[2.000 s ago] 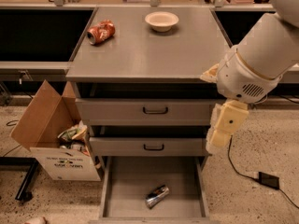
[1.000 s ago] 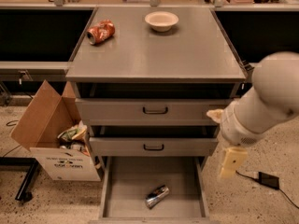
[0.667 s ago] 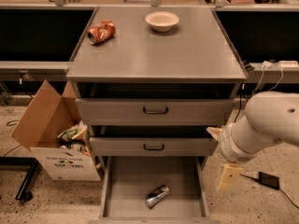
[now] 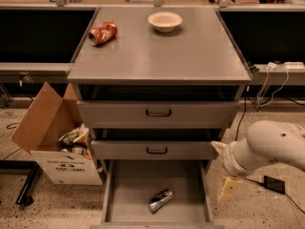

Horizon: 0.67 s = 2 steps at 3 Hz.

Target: Pick redbull can from bottom drawer and place on counter

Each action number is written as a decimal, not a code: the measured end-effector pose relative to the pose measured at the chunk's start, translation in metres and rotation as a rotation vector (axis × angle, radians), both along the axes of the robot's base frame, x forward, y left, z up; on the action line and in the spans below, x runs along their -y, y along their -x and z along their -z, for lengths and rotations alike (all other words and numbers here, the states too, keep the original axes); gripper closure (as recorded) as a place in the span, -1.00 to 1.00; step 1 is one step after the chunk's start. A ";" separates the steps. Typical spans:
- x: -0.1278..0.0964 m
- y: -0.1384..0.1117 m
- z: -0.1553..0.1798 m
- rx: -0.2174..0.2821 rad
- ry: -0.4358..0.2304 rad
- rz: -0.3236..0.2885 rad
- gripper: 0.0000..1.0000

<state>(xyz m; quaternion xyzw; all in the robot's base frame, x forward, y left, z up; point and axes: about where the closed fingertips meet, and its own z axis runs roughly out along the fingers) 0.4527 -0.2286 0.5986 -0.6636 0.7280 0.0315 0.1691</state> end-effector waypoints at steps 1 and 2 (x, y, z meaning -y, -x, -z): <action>-0.008 -0.005 0.037 -0.025 0.003 -0.040 -1.00; -0.037 -0.016 0.121 -0.076 -0.030 -0.130 -1.00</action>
Offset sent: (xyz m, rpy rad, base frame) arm 0.0265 0.0503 -0.1772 0.0458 0.1095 0.1979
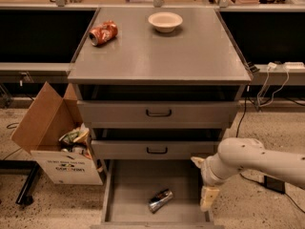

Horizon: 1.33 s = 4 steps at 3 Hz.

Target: Pick redbull can from bottom drawer and place on counter

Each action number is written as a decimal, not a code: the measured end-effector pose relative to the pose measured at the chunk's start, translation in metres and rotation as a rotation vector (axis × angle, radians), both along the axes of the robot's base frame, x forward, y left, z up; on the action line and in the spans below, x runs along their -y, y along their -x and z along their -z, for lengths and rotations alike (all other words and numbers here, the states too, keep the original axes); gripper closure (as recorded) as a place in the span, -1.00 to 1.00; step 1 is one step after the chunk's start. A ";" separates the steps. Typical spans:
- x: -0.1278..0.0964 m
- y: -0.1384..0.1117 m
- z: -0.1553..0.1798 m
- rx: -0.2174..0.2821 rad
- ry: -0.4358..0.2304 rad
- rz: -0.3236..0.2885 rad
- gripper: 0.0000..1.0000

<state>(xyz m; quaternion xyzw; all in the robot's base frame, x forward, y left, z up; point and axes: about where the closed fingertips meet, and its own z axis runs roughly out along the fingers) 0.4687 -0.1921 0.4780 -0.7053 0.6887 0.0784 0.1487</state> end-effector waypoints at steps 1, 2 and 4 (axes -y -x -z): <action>-0.018 -0.003 0.044 -0.029 -0.027 -0.033 -1.00; -0.045 -0.011 0.089 -0.048 -0.109 -0.069 -1.00; -0.047 -0.021 0.122 -0.064 -0.110 -0.085 -1.00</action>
Offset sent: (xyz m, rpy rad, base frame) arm 0.0314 0.0745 -0.1238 0.2002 0.0384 0.1127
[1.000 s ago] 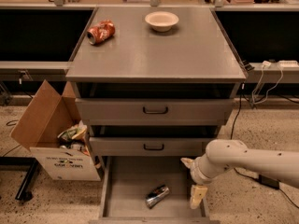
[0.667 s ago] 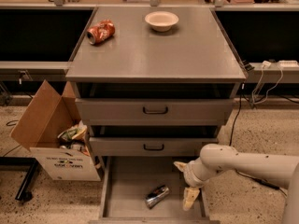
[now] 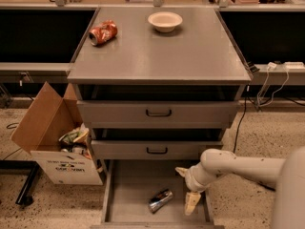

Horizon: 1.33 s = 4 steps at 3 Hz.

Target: Pick redbull can from bottom drawer and place on counter

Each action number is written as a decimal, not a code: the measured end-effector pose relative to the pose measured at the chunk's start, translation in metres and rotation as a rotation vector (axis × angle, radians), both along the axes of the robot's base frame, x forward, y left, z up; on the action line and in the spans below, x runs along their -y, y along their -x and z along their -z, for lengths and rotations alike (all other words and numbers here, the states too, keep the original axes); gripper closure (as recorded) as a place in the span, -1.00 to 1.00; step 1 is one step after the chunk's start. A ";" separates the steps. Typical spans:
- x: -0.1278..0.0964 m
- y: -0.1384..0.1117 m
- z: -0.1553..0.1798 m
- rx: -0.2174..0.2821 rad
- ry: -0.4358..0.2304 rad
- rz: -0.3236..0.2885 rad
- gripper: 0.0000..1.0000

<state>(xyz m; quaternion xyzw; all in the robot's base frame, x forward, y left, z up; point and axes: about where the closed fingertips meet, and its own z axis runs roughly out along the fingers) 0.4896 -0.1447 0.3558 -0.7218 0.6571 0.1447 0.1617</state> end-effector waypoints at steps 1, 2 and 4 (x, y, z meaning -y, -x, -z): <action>-0.005 -0.018 0.058 -0.032 -0.014 -0.047 -1.00; -0.010 -0.032 0.109 -0.058 -0.017 -0.064 -1.00; -0.028 -0.049 0.172 -0.019 0.000 -0.106 -1.00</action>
Offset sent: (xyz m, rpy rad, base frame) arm 0.0532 0.0133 -0.1711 0.0162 0.0847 0.0769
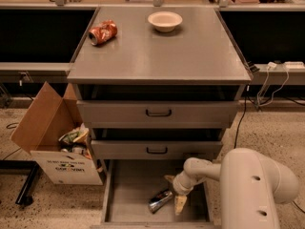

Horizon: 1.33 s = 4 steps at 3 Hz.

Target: Pick redbull can from bottom drawer and place on counter

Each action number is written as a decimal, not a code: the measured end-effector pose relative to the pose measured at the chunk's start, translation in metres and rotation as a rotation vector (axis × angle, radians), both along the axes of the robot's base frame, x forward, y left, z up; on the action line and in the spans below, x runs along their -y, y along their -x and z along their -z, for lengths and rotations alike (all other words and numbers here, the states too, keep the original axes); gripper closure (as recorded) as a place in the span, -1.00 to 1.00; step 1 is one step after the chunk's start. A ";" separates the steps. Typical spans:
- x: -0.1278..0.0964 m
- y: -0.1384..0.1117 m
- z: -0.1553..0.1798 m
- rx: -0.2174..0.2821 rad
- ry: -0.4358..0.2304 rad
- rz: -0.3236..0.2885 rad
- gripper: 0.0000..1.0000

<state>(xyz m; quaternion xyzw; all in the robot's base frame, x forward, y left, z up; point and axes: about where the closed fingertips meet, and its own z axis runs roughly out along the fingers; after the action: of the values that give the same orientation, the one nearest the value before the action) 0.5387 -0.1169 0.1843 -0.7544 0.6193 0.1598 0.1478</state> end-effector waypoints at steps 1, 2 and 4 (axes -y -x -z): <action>-0.008 -0.004 0.025 0.014 -0.023 -0.021 -1.00; -0.010 -0.009 0.053 0.012 -0.049 -0.027 -1.00; -0.019 -0.009 0.073 -0.008 -0.091 -0.036 -1.00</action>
Offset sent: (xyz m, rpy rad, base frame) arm 0.0186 0.0081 -0.0698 0.0614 -0.0264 0.0308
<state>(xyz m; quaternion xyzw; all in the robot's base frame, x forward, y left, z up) 0.5481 -0.0974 0.1113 -0.7571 0.5984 0.1936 0.1767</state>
